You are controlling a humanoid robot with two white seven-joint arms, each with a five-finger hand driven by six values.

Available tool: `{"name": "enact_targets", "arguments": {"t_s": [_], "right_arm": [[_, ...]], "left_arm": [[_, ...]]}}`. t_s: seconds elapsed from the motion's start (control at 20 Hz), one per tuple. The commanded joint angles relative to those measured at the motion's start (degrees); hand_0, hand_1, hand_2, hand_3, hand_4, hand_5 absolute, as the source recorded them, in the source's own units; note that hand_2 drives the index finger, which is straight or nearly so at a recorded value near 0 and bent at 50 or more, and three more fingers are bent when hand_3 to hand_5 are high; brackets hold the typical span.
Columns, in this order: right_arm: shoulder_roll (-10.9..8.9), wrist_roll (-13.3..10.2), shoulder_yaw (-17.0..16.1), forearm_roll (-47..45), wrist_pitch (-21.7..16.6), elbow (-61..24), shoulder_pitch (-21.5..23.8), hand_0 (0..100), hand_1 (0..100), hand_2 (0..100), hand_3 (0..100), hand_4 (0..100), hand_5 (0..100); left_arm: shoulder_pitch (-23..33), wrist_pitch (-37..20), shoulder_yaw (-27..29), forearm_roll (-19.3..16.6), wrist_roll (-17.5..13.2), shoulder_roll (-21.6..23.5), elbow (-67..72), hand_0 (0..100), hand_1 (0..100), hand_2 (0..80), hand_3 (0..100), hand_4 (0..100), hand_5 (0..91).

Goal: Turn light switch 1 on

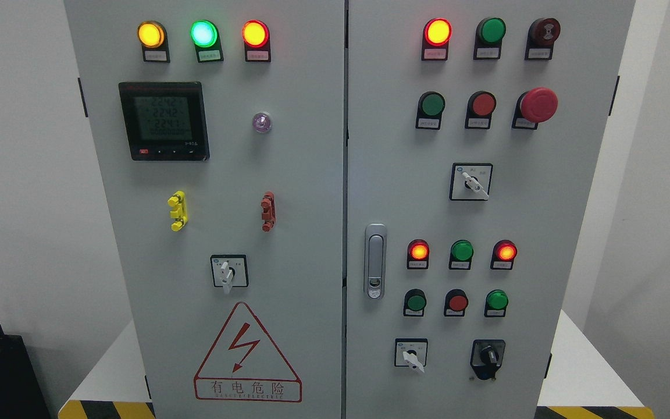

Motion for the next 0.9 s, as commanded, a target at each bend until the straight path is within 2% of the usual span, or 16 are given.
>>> {"name": "enact_targets", "arguments": {"t_s": [0.0,0.2,0.35,0.55,0.7,0.85], "right_arm": [[0.0,0.0,0.6,-0.4,0.0,0.0,0.0,12,39,0,0,0,0],[0.0,0.0,0.6,-0.4,0.0,0.0,0.0,12,39,0,0,0,0],[0.0,0.0,0.6,-0.4,0.0,0.0,0.0,12,39,0,0,0,0],[0.0,0.0,0.6,-0.4,0.0,0.0,0.0,12,39,0,0,0,0],[0.0,0.0,0.6,-0.4,0.0,0.0,0.0,12,39,0,0,0,0],[0.0,0.0,0.6,-0.4,0.0,0.0,0.0,12,39,0,0,0,0]], "left_arm": [[-3.4,2.0,-15.0,-6.8,3.1,-1.0,-6.3,15,45,45.4,75,79,70.4],[-4.6,5.1,-20.6,-8.4,6.0,-1.3,-7.1,15,46,45.9,76,79,70.8],[-5.6,8.0,-25.2,-10.6,11.5,-1.7,-7.5,14,47,46.4,76,79,70.9],[-7.8,12.0,-30.6,-12.1,13.8,-2.4,-7.5,15,49,47.5,77,80,72.5],[-9.6,15.3,-34.2,-12.6,17.1,-2.6,-7.5,15,49,48.2,78,81,73.0],[-11.1,18.5,-35.4,-12.6,19.1,-2.7,-7.3,16,49,48.6,79,81,73.5]]}}
